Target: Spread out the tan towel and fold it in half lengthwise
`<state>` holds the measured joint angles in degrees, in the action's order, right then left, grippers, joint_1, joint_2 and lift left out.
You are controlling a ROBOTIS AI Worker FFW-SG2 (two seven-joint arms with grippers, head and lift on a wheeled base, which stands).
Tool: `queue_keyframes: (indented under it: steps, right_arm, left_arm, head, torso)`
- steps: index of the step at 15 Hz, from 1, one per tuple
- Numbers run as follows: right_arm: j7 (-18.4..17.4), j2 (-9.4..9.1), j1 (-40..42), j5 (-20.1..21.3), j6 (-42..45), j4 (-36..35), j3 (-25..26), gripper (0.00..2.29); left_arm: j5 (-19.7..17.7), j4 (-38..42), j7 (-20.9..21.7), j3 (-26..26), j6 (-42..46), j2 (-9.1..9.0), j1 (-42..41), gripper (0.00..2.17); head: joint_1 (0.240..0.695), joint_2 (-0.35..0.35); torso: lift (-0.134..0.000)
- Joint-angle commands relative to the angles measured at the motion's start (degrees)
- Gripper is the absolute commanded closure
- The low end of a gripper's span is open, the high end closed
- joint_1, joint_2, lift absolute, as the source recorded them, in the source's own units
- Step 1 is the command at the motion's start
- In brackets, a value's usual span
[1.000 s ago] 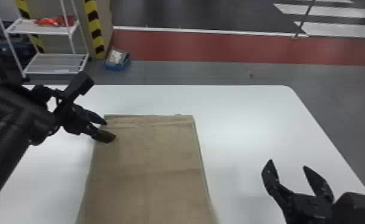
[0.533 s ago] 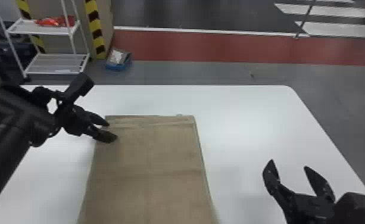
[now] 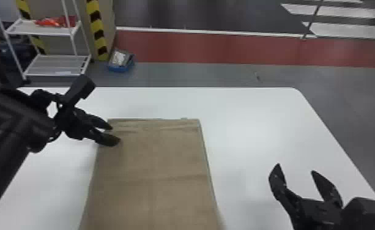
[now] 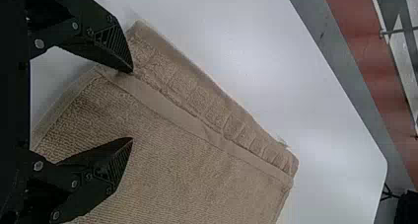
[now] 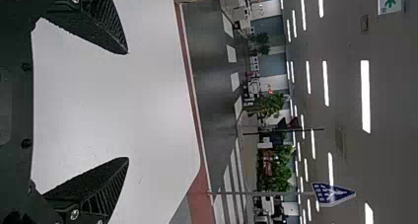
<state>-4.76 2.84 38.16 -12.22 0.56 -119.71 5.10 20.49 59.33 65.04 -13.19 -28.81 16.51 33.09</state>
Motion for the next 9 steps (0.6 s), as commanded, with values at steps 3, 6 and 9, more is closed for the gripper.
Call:
queue_keyframes:
  steps: [3,6,9]
  right_arm:
    - [0.0,-0.02,0.0,0.1,0.0,0.0,0.0,0.11]
    - [0.0,-0.02,0.0,0.0,-0.2,0.0,0.0,0.11]
    - [0.0,-0.02,-0.1,0.0,-0.2,0.1,0.0,0.11]
  left_arm:
    - [0.1,2.2,0.6,0.5,-0.2,0.1,-1.0,0.45]
    - [0.3,2.2,0.6,0.6,-0.2,0.19,-0.9,0.45]
    - [0.2,2.2,1.1,0.5,-0.2,0.71,-0.9,0.6]
  head:
    - [0.695,-0.097]
    - [0.695,-0.099]
    - [0.695,-0.095]
  torso:
    - [-0.123]
    - [-0.123]
    - [-0.123]
